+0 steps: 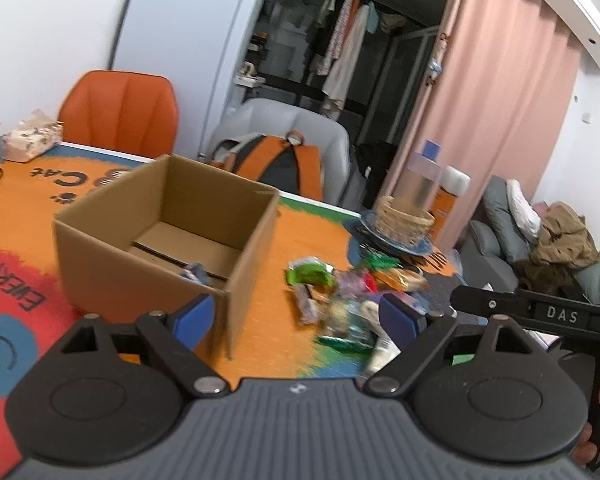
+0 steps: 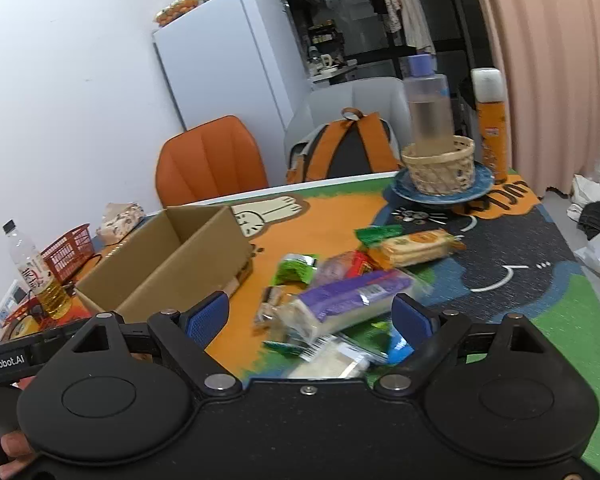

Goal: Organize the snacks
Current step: 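Move both grippers back to the snack pile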

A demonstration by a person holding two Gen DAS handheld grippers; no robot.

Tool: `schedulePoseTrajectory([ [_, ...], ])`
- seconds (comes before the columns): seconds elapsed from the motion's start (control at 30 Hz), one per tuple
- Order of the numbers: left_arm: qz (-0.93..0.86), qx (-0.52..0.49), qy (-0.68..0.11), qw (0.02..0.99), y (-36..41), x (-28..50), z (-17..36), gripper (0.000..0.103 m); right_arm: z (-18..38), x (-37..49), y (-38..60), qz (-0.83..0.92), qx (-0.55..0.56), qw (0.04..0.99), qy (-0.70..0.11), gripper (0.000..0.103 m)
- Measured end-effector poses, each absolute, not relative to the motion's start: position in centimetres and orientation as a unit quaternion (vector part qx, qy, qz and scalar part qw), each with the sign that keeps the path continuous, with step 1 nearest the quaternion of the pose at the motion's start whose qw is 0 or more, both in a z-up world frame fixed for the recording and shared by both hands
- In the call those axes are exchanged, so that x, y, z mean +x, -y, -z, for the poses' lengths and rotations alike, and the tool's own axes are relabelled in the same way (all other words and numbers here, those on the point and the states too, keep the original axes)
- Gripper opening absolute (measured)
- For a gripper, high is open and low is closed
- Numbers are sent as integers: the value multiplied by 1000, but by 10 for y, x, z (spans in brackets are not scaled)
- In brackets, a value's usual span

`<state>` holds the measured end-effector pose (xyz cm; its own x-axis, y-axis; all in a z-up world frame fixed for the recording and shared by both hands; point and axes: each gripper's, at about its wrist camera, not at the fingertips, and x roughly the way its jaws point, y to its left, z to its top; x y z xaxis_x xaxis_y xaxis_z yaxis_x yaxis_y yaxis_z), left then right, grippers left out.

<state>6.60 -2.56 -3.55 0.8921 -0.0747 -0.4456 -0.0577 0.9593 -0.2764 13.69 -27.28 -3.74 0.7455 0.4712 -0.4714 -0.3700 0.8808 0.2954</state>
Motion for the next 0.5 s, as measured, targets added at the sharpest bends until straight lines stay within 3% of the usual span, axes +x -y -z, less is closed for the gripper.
schedulePoseTrajectory([
  [0.5, 51, -125, -270, 953, 77, 97, 56, 89, 59, 145, 311, -203, 123, 924, -301, 77],
])
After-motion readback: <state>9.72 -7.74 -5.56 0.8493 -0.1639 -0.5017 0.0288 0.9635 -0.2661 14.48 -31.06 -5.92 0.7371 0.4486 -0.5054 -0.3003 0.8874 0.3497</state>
